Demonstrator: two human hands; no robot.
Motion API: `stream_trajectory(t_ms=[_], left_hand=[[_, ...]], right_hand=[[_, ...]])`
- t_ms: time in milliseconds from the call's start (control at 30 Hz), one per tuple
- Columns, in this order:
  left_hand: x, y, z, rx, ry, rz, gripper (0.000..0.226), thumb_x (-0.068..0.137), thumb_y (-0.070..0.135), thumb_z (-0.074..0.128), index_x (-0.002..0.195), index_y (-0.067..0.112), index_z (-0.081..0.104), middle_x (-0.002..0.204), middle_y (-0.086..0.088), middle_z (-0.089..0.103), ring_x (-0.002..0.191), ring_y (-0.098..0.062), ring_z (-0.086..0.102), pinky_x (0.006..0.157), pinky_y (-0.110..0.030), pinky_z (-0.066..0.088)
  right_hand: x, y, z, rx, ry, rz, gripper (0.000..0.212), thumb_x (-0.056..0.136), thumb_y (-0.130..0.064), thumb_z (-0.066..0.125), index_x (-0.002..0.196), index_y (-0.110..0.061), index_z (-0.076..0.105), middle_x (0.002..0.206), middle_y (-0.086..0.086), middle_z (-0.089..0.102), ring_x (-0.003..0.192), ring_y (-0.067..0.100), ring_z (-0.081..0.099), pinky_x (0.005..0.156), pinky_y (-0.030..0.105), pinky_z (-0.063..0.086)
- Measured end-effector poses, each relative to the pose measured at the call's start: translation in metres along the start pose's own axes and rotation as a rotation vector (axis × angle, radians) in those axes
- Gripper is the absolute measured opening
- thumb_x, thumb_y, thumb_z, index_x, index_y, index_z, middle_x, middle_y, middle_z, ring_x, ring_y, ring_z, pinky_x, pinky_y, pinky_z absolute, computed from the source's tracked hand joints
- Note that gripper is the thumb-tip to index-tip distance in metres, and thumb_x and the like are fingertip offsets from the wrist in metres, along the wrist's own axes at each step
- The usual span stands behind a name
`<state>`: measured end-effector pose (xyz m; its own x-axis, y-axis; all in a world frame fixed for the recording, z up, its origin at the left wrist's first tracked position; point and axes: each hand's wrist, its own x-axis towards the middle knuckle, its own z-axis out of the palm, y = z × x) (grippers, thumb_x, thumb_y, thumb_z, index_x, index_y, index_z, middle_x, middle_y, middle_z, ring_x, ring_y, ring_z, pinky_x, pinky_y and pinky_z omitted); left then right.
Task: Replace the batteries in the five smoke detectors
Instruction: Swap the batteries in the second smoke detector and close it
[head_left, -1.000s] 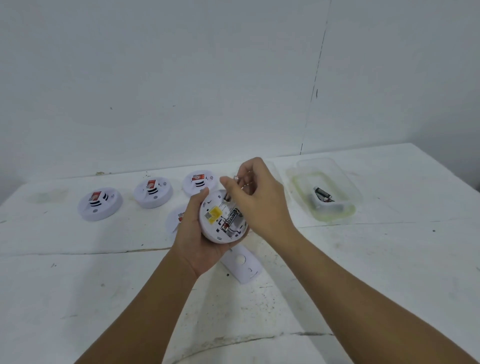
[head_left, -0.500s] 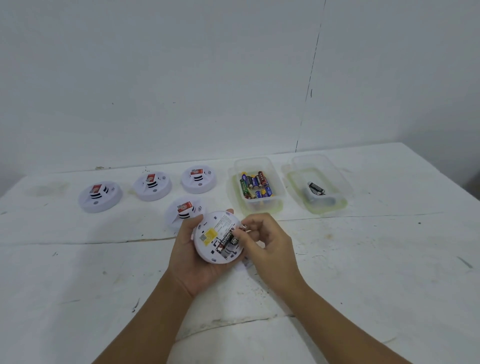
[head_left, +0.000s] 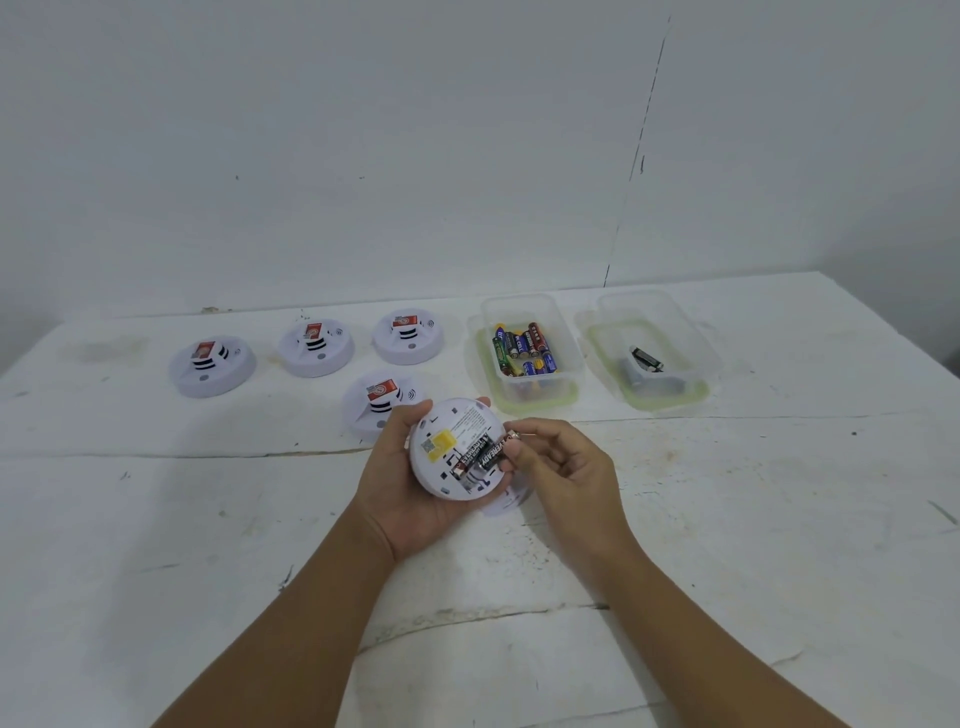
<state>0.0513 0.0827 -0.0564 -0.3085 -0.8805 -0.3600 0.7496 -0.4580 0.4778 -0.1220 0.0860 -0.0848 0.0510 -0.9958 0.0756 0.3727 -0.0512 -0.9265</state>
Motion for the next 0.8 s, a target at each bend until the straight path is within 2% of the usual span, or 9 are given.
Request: stream_trajectory(t_ms=[100,167,233,333,400,533,633,733,800], left_hand=[[0.0009,0.0002,-0.0024,0.015,0.005,-0.004,0.062,0.087,0.044,0.059,0.137,0.007,0.064,0.131,-0.022,0.065,0.108,-0.036,0.066,0.099,-0.052,0.052],[0.002,0.0006,-0.0031,0.002,0.003,-0.008,0.063,0.087,0.044,0.059,0.137,0.008,0.064,0.133,-0.022,0.063,0.111,-0.036,0.064,0.099,-0.052,0.052],[0.0023,0.0005,-0.0038,-0.015,-0.006,-0.013,0.062,0.087,0.043,0.06,0.136,0.007,0.065,0.133,-0.023,0.063,0.112,-0.037,0.062,0.101,-0.053,0.049],[0.0029,0.0004,-0.0052,-0.04,-0.005,-0.011,0.055,0.089,0.043,0.059,0.128,0.006,0.071,0.13,-0.024,0.064,0.111,-0.038,0.061,0.103,-0.053,0.048],[0.003,0.001,-0.0064,-0.051,-0.015,-0.013,0.054,0.09,0.043,0.058,0.126,0.006,0.072,0.129,-0.024,0.064,0.11,-0.039,0.062,0.103,-0.053,0.048],[0.0032,0.001,-0.0076,-0.05,-0.02,-0.011,0.052,0.093,0.044,0.055,0.122,0.005,0.074,0.126,-0.023,0.066,0.102,-0.038,0.068,0.098,-0.052,0.053],[0.0029,0.0011,-0.0068,-0.068,-0.015,-0.028,0.051,0.092,0.044,0.056,0.12,0.005,0.074,0.125,-0.022,0.066,0.106,-0.037,0.063,0.101,-0.052,0.05],[0.0024,0.0015,-0.0059,-0.065,-0.014,-0.041,0.051,0.089,0.042,0.059,0.12,0.004,0.074,0.126,-0.022,0.064,0.108,-0.036,0.062,0.104,-0.052,0.046],[0.0021,0.002,-0.0057,-0.052,-0.016,-0.042,0.052,0.088,0.042,0.06,0.121,0.004,0.073,0.129,-0.022,0.062,0.109,-0.036,0.062,0.106,-0.051,0.045]], right_hand=[[0.0,0.0022,-0.0009,-0.02,0.016,0.004,0.02,0.091,0.008,0.07,0.11,0.004,0.074,0.104,0.021,0.078,0.096,0.025,0.075,0.091,0.041,0.062],[-0.0008,0.0007,-0.0011,-0.084,0.012,-0.015,0.019,0.091,0.006,0.071,0.11,0.002,0.076,0.109,0.012,0.079,0.104,0.02,0.075,0.091,0.034,0.061],[-0.0019,-0.0028,-0.0006,-0.087,0.001,-0.014,0.021,0.093,0.008,0.068,0.112,0.005,0.075,0.107,0.008,0.08,0.1,0.013,0.076,0.084,0.023,0.06],[-0.0008,-0.0045,-0.0012,-0.049,-0.022,-0.003,0.025,0.095,0.013,0.062,0.118,0.011,0.07,0.099,0.005,0.081,0.091,0.009,0.075,0.078,0.019,0.059],[-0.0005,-0.0038,-0.0006,-0.016,-0.045,0.007,0.026,0.095,0.015,0.059,0.12,0.013,0.067,0.095,0.005,0.08,0.087,0.01,0.075,0.077,0.02,0.059],[0.0004,-0.0024,-0.0016,0.004,-0.075,0.028,0.027,0.095,0.012,0.061,0.121,0.008,0.069,0.107,0.015,0.079,0.096,0.019,0.075,0.083,0.027,0.061],[0.0012,0.0002,-0.0024,0.004,-0.072,0.036,0.024,0.094,0.009,0.064,0.114,0.001,0.074,0.108,0.014,0.079,0.1,0.02,0.075,0.086,0.029,0.061],[0.0031,0.0024,-0.0019,0.003,-0.071,0.042,0.021,0.086,-0.004,0.074,0.105,-0.008,0.081,0.112,0.016,0.078,0.105,0.026,0.074,0.094,0.039,0.06],[0.0036,0.0024,-0.0019,0.019,-0.05,0.066,0.021,0.081,-0.007,0.078,0.102,-0.005,0.081,0.115,0.017,0.077,0.105,0.028,0.073,0.093,0.041,0.06]])
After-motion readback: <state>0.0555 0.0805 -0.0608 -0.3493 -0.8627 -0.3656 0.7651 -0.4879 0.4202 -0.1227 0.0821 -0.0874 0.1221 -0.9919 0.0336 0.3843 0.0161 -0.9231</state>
